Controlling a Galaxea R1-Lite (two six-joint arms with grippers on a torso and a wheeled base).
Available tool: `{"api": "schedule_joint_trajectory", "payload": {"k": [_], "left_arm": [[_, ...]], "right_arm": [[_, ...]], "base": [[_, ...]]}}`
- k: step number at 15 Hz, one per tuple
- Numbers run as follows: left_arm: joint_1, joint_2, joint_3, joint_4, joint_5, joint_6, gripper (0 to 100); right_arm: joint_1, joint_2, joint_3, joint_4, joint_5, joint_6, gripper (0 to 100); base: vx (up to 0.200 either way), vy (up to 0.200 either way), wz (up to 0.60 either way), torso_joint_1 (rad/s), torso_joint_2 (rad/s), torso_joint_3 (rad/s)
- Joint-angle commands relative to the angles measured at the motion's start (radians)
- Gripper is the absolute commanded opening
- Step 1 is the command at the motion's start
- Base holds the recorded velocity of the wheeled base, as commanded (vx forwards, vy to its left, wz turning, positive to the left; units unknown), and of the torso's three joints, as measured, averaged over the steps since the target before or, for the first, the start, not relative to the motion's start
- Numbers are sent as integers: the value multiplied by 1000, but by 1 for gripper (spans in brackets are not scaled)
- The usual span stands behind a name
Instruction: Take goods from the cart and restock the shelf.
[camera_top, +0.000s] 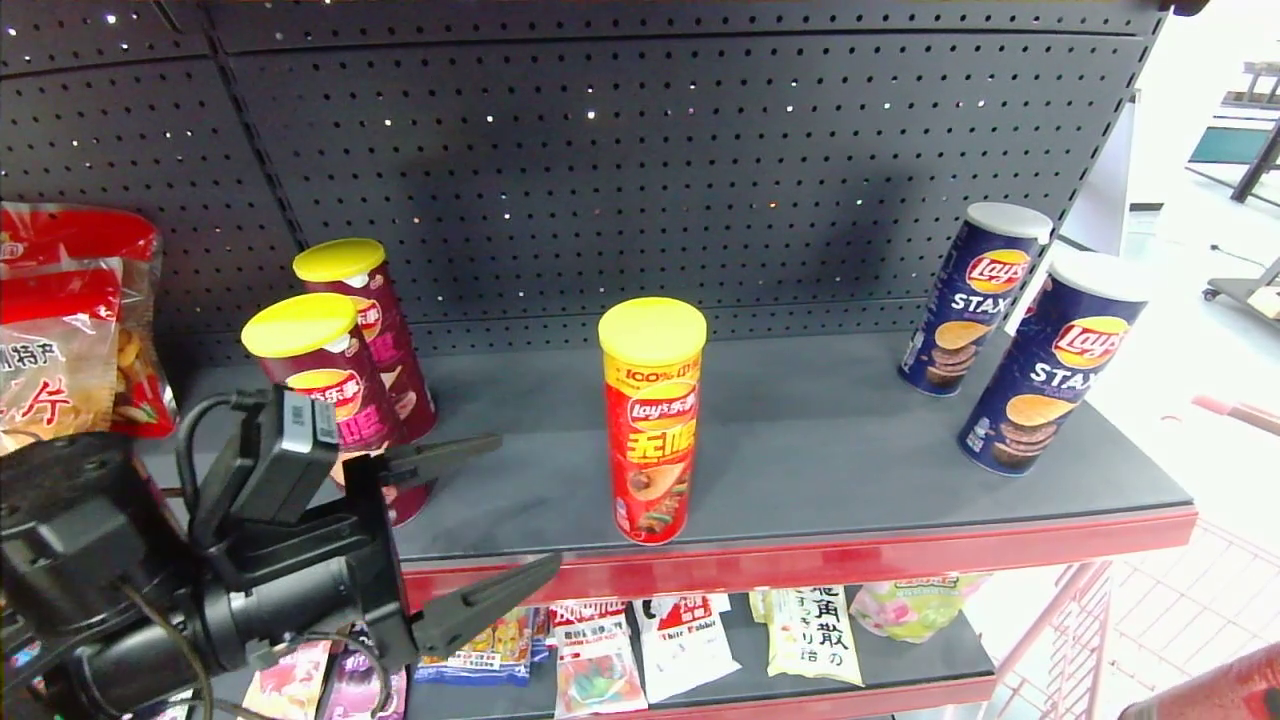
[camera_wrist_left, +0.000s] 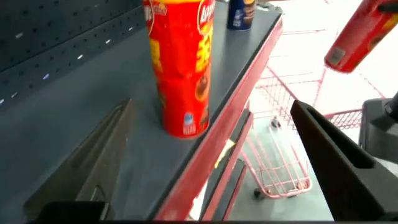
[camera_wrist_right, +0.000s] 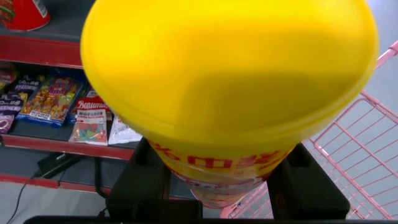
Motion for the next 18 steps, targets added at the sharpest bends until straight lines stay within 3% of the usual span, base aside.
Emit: {"api": "schedule_joint_trajectory", "payload": {"k": [1, 2, 4, 5, 6, 10, 12, 13, 14, 15, 17, 18], "left_arm": [[0, -132, 99, 3, 64, 1, 100], [0, -173, 123, 3, 131, 1, 100], [-2, -253, 160, 15, 338, 2, 100], [-2, -264, 165, 23, 357, 2, 100], [0, -336, 178, 109, 409, 5, 100], [1, -565, 174, 431, 487, 11, 100], [3, -778, 142, 738, 533, 11, 100], [3, -790, 137, 758, 538, 11, 100], [3, -930, 102, 969, 581, 11, 100], [3, -1023, 79, 1106, 610, 10, 100], [4, -1108, 56, 1227, 619, 8, 100], [6, -1167, 57, 1284, 653, 8, 100]], "right_arm": [[-30, 172, -116, 0, -45, -34, 0], [-33, 221, -150, -2, -51, -65, 0], [-28, 316, -213, -16, -3, -63, 0], [-28, 322, -225, -14, 4, -63, 0], [-13, 359, -295, 0, 20, -68, 0], [96, 524, -457, -5, 21, -71, 0], [174, 612, -519, -14, 12, -89, 0], [176, 617, -521, -14, 14, -92, 0], [194, 649, -549, -16, 21, -117, 0], [225, 678, -562, -19, 23, -114, 0], [245, 735, -607, -39, 26, -106, 0], [245, 801, -645, -63, 52, -105, 0]], "base": [[0, 0, 0, 0, 0, 0], [0, 0, 0, 0, 0, 0], [0, 0, 0, 0, 0, 0], [0, 0, 0, 0, 0, 0], [0, 0, 0, 0, 0, 0], [0, 0, 0, 0, 0, 0], [0, 0, 0, 0, 0, 0], [0, 0, 0, 0, 0, 0], [0, 0, 0, 0, 0, 0], [0, 0, 0, 0, 0, 0], [0, 0, 0, 0, 0, 0], [0, 0, 0, 0, 0, 0]]}}
